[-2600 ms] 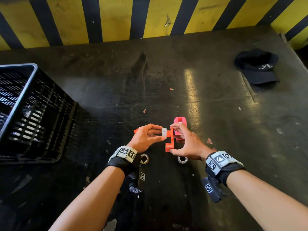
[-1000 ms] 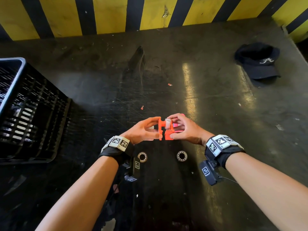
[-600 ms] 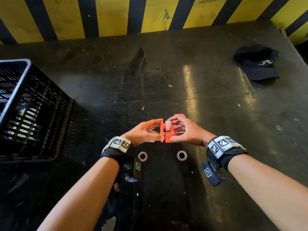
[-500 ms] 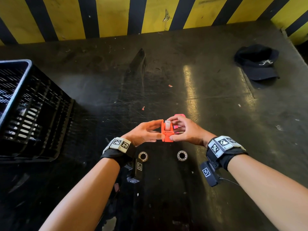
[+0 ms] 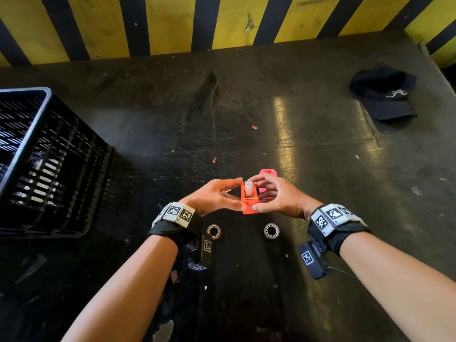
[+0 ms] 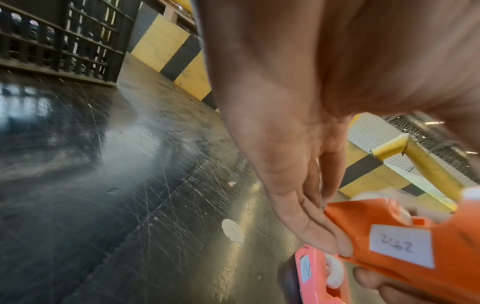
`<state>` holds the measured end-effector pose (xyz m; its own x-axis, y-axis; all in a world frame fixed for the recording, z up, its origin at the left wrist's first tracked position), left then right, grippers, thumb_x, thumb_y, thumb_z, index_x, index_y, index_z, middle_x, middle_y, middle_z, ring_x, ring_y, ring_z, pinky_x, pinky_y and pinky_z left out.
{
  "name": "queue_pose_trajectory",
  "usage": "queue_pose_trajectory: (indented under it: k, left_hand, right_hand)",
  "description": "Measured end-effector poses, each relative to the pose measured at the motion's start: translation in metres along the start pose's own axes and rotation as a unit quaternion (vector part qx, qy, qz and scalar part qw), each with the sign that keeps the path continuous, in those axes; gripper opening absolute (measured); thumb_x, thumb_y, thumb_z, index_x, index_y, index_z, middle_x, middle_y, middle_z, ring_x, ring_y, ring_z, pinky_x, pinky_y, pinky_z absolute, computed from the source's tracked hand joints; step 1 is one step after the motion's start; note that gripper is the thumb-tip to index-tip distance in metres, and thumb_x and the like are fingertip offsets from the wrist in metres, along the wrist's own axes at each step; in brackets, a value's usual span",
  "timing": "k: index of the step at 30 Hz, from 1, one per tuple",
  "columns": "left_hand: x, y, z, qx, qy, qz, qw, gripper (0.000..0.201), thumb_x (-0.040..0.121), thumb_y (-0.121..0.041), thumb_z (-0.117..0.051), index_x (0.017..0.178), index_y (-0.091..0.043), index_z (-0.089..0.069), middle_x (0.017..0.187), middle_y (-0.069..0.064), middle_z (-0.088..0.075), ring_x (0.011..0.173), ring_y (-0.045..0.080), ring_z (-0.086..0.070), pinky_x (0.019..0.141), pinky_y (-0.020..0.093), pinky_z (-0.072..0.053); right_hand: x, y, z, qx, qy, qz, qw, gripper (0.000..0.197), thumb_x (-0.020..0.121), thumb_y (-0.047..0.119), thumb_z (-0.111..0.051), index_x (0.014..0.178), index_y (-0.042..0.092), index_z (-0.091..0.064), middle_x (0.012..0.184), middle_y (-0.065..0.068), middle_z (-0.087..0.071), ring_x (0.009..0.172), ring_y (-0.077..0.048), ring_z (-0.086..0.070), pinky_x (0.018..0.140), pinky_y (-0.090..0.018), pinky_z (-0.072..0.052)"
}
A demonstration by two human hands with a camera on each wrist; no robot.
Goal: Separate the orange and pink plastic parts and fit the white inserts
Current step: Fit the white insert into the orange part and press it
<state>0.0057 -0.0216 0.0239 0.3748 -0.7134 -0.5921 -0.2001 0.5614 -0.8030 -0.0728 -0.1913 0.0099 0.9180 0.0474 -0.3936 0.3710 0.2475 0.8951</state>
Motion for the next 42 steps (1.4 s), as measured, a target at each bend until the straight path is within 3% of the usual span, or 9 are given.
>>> queue_pose_trajectory:
  k: [3,7,14,22,26,28,30,36,42]
  left_hand:
    - [-0.002,-0.008,0.005,0.01,-0.072,-0.045,0.996,0.082,0.081,-0.028,-0.082,0.154,-0.028,-0.044,0.158,0.005,-0.047,0.14,0.023,-0.053,0.109,0.05,-0.053]
    - [0.0,-0.019,0.002,0.103,-0.138,-0.11,0.979,0.04,0.093,-0.015,-0.073,0.128,-0.028,-0.06,0.143,0.005,-0.059,0.105,0.023,-0.076,0.08,0.044,-0.067]
    - [-0.003,-0.027,-0.002,0.203,-0.19,-0.118,0.953,0.03,0.087,-0.024,-0.08,0.114,-0.03,-0.068,0.12,0.002,-0.071,0.068,0.019,-0.074,0.07,0.042,-0.065]
    - [0.0,-0.024,-0.002,0.189,-0.188,-0.1,0.959,0.011,0.087,-0.03,-0.08,0.096,-0.032,-0.073,0.147,-0.004,-0.06,0.086,0.019,-0.075,0.089,0.044,-0.062]
    - [0.002,-0.023,-0.005,0.172,-0.145,-0.086,0.971,0.004,0.092,-0.029,-0.075,0.094,-0.03,-0.072,0.156,-0.006,-0.049,0.089,0.022,-0.078,0.086,0.044,-0.064]
    - [0.0,-0.026,-0.008,0.175,-0.121,-0.088,0.973,0.002,0.095,-0.026,-0.072,0.095,-0.027,-0.071,0.159,-0.006,-0.044,0.095,0.021,-0.077,0.086,0.037,-0.063]
    - [-0.002,-0.027,-0.012,0.185,-0.091,-0.09,0.974,0.007,0.096,-0.025,-0.07,0.093,-0.03,-0.07,0.161,-0.006,-0.039,0.102,0.019,-0.075,0.089,0.03,-0.061]
    - [-0.007,-0.028,-0.02,0.158,-0.04,-0.098,0.982,0.006,0.09,-0.027,-0.076,0.087,-0.031,-0.073,0.16,-0.01,-0.038,0.118,0.019,-0.068,0.097,0.034,-0.059]
    - [-0.008,-0.022,-0.02,0.144,-0.055,-0.106,0.982,0.011,0.077,-0.018,-0.084,0.087,-0.022,-0.08,0.154,-0.013,-0.044,0.114,0.013,-0.07,0.102,0.038,-0.058]
  right_hand:
    - [-0.002,-0.005,0.003,0.0,-0.015,-0.002,1.0,0.072,0.067,0.021,-0.092,0.129,0.035,-0.058,0.13,0.002,-0.063,0.115,-0.013,-0.068,0.101,-0.04,-0.056]
    - [-0.004,-0.006,-0.003,-0.017,-0.018,0.003,1.0,0.075,0.068,0.013,-0.092,0.132,0.032,-0.055,0.127,0.01,-0.064,0.116,-0.007,-0.066,0.1,-0.027,-0.054]
    - [-0.003,-0.009,-0.008,0.009,-0.029,0.004,1.0,0.086,0.064,0.017,-0.094,0.134,0.036,-0.049,0.122,0.011,-0.069,0.118,-0.013,-0.068,0.105,-0.036,-0.053]
    - [-0.004,-0.01,-0.009,0.026,-0.036,0.005,0.999,0.085,0.062,0.018,-0.096,0.133,0.035,-0.051,0.118,0.011,-0.069,0.114,-0.012,-0.07,0.105,-0.04,-0.054]
    - [-0.005,-0.013,-0.007,0.03,-0.041,0.003,0.999,0.087,0.056,0.032,-0.096,0.131,0.039,-0.051,0.125,0.004,-0.07,0.115,-0.013,-0.07,0.104,-0.042,-0.054]
    - [-0.005,-0.016,-0.005,0.03,-0.045,-0.001,0.999,0.089,0.055,0.035,-0.097,0.132,0.04,-0.051,0.125,0.004,-0.07,0.115,-0.012,-0.069,0.104,-0.042,-0.054]
    - [-0.005,-0.019,-0.003,0.029,-0.05,-0.005,0.998,0.09,0.055,0.034,-0.097,0.132,0.04,-0.051,0.124,0.006,-0.069,0.116,-0.012,-0.069,0.104,-0.041,-0.054]
    - [-0.003,-0.022,0.001,0.028,-0.055,-0.009,0.998,0.084,0.065,0.017,-0.097,0.133,0.035,-0.051,0.138,-0.005,-0.062,0.122,-0.013,-0.064,0.105,-0.034,-0.053]
    - [-0.004,-0.019,0.0,0.025,-0.04,0.01,0.999,0.081,0.068,0.013,-0.094,0.135,0.035,-0.056,0.132,-0.001,-0.065,0.119,-0.014,-0.067,0.102,-0.035,-0.055]
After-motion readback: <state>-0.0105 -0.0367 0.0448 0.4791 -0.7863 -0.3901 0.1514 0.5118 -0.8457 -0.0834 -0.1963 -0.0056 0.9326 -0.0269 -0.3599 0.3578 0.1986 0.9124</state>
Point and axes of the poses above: each hand's wrist, its own x-axis towards the middle knuckle, its own z-axis out of the back of the hand, y = z × x, the point moved 6 cm from there along x, towards the middle knuckle
